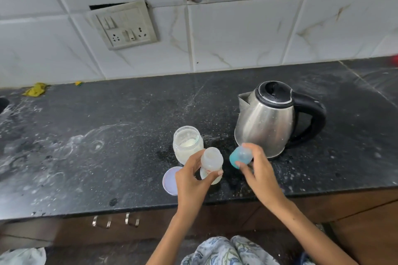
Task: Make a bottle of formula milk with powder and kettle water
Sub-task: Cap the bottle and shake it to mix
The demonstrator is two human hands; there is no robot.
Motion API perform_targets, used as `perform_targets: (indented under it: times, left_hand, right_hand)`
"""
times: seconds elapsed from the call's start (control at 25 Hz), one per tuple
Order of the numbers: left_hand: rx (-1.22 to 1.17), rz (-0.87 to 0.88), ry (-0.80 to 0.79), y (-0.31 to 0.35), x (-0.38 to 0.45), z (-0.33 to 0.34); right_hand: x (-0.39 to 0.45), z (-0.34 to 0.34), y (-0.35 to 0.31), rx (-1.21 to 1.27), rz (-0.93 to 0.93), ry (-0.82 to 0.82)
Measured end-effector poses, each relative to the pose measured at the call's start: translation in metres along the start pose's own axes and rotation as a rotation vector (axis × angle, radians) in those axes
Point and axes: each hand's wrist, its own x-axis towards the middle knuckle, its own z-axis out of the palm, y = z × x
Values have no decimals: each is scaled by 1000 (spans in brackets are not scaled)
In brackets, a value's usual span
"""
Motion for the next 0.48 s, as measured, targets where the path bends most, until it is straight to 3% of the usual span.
perform_targets:
  times: [0.2,0.48]
  left_hand:
    - [-6,16,-69,-17,7,24]
    - [6,66,-98,-32,12,31]
  right_hand:
    - [12,-19,-23,297,74,18]
    - [21,-14,-31,227,44,-172]
